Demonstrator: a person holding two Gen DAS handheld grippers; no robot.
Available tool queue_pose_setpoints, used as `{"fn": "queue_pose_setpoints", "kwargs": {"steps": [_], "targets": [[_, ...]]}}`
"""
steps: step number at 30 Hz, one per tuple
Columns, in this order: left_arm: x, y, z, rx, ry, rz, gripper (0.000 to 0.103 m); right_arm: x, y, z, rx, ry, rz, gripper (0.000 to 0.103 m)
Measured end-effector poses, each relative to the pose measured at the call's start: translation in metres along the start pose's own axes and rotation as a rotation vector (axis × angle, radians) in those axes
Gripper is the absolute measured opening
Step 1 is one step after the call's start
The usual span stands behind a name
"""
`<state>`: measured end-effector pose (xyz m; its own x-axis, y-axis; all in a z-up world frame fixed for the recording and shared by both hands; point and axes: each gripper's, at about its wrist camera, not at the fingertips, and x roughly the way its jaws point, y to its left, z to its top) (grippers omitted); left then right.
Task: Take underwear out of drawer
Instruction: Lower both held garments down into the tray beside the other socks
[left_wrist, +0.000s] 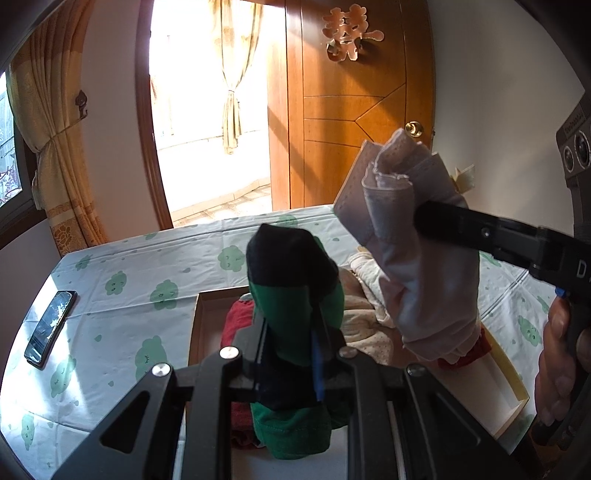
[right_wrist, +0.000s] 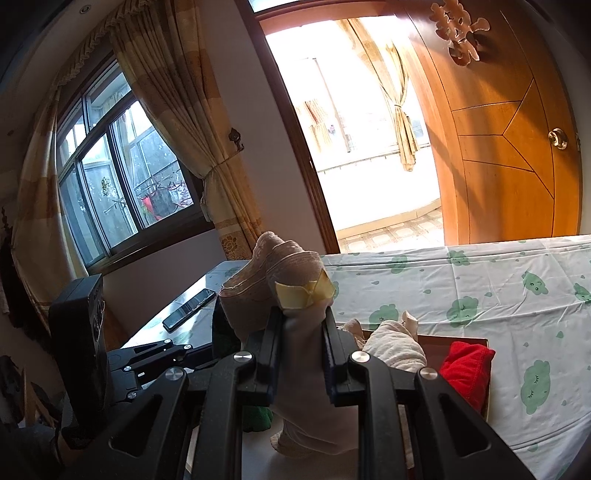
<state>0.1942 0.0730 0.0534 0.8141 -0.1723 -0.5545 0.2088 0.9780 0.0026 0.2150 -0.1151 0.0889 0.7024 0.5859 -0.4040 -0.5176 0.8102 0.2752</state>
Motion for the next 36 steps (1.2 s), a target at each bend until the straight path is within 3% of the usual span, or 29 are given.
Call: {"fn": "queue_pose_setpoints", "kwargs": {"steps": [36], "targets": [[0.061,-0.003,0.003,0.017,0.114,0.035,0.017,0.048,-0.034,-0.013,0.025,0.092,-0.109,0.022]]}}
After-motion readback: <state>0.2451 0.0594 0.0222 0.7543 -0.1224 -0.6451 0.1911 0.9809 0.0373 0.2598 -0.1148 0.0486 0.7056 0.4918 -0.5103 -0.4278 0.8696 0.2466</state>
